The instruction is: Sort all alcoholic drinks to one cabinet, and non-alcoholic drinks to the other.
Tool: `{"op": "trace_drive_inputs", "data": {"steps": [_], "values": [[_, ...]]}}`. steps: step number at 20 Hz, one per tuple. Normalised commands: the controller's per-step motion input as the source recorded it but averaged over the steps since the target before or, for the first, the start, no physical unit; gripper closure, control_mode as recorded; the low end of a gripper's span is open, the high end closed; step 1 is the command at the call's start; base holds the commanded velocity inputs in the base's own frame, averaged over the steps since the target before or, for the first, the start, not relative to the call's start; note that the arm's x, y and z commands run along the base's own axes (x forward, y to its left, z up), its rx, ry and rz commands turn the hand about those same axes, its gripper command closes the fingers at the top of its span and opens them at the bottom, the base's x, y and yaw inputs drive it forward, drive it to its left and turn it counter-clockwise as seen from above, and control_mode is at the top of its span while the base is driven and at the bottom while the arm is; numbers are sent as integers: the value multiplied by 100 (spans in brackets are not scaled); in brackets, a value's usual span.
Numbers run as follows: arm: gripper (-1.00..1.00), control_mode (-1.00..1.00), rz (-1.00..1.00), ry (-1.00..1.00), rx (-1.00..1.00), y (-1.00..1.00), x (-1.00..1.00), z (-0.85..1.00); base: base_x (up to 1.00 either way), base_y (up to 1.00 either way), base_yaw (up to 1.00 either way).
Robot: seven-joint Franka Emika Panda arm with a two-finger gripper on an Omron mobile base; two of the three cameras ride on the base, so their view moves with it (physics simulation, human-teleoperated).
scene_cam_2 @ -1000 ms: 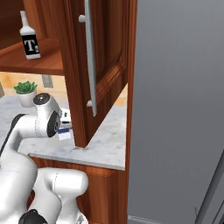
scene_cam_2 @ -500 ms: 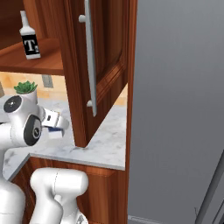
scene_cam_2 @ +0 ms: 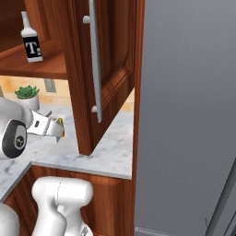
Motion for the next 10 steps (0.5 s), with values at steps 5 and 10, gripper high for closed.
{"op": "trace_drive_inputs", "data": {"steps": [5, 10], "values": [[100, -100, 0, -1, 5, -7, -50, 45, 0, 0, 0], [100, -100, -1, 0, 3, 0, -42, 63, 0, 0, 0]]}}
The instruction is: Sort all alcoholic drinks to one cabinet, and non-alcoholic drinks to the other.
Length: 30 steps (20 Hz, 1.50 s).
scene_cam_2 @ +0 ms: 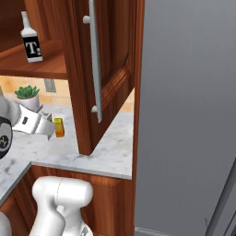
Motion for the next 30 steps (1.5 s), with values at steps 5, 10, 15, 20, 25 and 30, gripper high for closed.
{"op": "trace_drive_inputs", "data": {"steps": [5, 10, 15, 20, 25, 30], "values": [[100, 100, -2, 0, 3, -7, -35, 36, -11, 0, -1], [100, 100, 0, 0, 0, 0, 0, 0, -77, -15, -3], [100, 100, 0, 0, 0, 0, 0, 0, -100, -37, -7], [100, 100, 0, 0, 0, 0, 0, 0, -69, -51, -51], [100, 100, 0, 0, 0, 0, 0, 0, -43, -51, -60], [100, 100, 0, 0, 0, 0, 0, 0, -35, -46, -21]]}}
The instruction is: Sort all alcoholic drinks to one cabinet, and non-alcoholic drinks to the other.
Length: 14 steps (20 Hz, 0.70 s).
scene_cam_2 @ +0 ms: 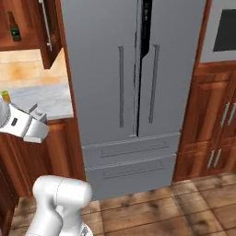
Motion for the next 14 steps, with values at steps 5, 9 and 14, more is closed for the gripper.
{"op": "trace_drive_inputs", "data": {"steps": [5, 9, 14], "values": [[100, 100, 0, 0, 0, 0, 0, 0, -70, -52, 67], [100, 100, 0, 0, 0, 0, 0, 0, -90, -42, 80], [100, 100, 0, 0, 0, 0, 0, 0, -84, -40, 81]]}}
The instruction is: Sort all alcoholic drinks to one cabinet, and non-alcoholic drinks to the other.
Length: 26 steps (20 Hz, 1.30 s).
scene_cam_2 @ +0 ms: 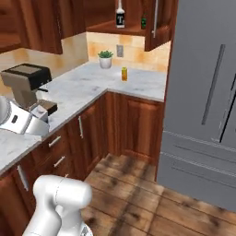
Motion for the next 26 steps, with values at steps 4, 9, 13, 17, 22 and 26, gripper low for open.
{"op": "trace_drive_inputs", "data": {"steps": [4, 9, 13, 17, 22, 26], "values": [[100, 100, 0, 0, 0, 0, 0, 0, -58, -27, 85], [100, 100, 0, 0, 0, 0, 0, 0, -32, -20, 88], [100, 100, 0, 0, 0, 0, 0, 0, -26, -21, 88], [100, 100, 0, 0, 0, 0, 0, 0, -23, -26, 85], [100, 100, 0, 0, 0, 0, 0, 0, 6, -59, 62], [100, 100, 0, 0, 0, 0, 0, 0, 15, -100, 20]]}}
